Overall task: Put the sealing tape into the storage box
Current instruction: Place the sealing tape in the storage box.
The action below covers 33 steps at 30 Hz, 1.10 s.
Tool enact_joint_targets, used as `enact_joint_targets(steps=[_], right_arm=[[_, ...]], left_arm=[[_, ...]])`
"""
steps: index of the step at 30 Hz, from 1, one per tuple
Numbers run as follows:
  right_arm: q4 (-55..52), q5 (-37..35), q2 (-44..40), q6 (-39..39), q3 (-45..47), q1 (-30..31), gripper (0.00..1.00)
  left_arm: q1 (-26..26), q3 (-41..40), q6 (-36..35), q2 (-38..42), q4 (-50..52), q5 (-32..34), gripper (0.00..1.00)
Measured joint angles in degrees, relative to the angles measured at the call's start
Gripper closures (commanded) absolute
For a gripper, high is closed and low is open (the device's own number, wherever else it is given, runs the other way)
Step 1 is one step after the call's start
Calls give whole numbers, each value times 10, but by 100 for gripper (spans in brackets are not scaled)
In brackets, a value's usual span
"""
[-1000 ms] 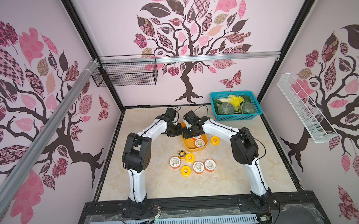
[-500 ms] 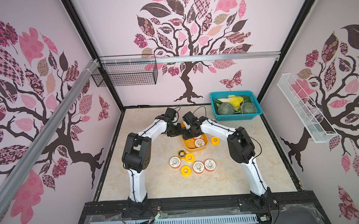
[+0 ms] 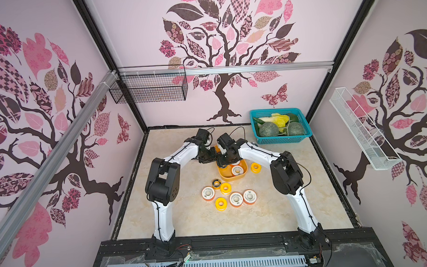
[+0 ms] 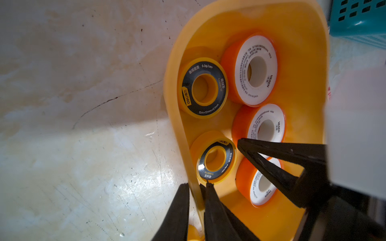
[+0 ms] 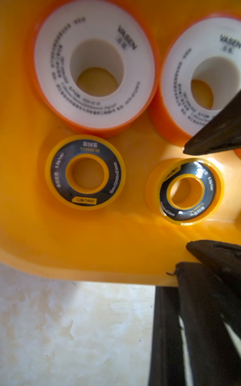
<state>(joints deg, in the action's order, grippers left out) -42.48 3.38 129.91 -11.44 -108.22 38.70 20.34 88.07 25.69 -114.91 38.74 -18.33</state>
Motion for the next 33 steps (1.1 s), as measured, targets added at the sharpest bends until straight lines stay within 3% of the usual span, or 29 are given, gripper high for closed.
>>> enact_joint_targets(steps=[8,15,22,28,33], right_arm=[[4,0,-11,-1,6,0,32],[15,0,-96,-2,58,-11,32],[33,3,-198,-1,140,-39,32],[45,22,-242,-1,213,-78,38],[47,42,-245,1,247,-116,46]], left_arm=[[-1,0,0,0,0,-2,80],[-1,0,-2,0,3,-4,77],[-1,3,-6,0,4,-4,63],[-2,4,-21,19,12,7,56],[2,3,-46,65,34,57,54]])
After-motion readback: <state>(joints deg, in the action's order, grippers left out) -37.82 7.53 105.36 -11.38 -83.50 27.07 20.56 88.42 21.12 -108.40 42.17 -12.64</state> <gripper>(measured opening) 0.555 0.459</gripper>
